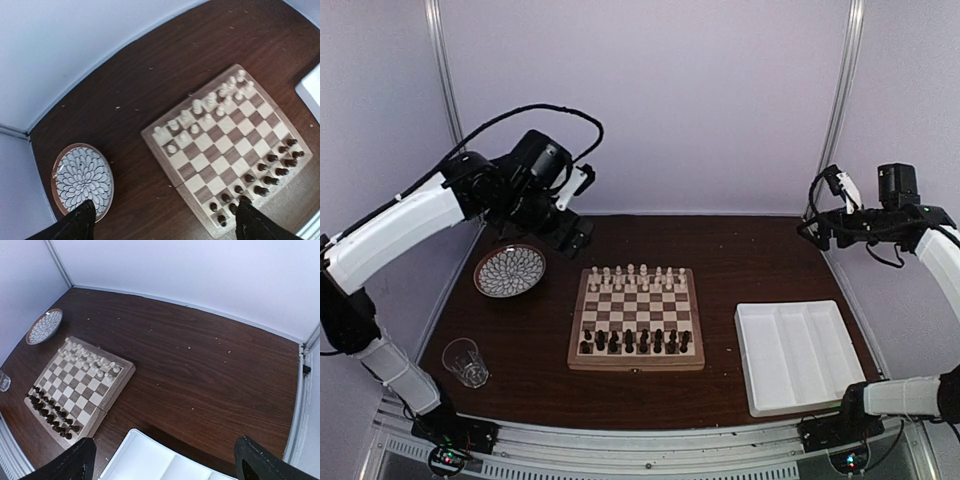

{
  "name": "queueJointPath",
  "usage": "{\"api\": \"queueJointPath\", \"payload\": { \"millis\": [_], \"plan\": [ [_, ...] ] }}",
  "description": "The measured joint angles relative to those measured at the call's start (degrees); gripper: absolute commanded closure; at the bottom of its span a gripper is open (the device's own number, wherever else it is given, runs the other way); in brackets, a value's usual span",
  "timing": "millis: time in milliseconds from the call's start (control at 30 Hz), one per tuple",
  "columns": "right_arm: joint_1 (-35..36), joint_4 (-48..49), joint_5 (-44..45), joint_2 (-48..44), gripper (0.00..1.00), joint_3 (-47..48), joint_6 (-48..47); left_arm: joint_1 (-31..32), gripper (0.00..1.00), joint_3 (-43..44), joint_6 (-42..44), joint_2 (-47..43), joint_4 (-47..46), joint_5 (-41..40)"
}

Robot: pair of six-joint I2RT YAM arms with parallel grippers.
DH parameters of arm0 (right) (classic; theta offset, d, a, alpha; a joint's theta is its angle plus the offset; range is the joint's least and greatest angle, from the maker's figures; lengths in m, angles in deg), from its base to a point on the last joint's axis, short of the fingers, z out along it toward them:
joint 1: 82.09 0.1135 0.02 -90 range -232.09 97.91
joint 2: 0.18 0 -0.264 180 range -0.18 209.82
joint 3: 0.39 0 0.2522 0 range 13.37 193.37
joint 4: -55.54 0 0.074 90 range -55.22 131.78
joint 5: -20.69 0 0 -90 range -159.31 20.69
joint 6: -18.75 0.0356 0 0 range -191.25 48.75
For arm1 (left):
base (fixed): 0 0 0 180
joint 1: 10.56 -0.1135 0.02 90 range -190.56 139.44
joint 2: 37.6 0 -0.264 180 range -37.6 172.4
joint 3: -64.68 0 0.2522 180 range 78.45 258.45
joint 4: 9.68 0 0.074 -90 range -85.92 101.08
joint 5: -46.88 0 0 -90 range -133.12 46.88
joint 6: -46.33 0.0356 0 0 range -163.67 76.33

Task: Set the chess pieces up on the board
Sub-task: Reset both arms

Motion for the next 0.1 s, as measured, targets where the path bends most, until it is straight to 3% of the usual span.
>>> {"api": "queueJointPath", "payload": {
  "millis": [100],
  "plan": [
    [0.0,2.6,2.6,-0.8,0.00,-0.1,2.6,-2.2,0.02,-10.3,-0.1,-6.3,-8.1,-3.4]
  ]
}}
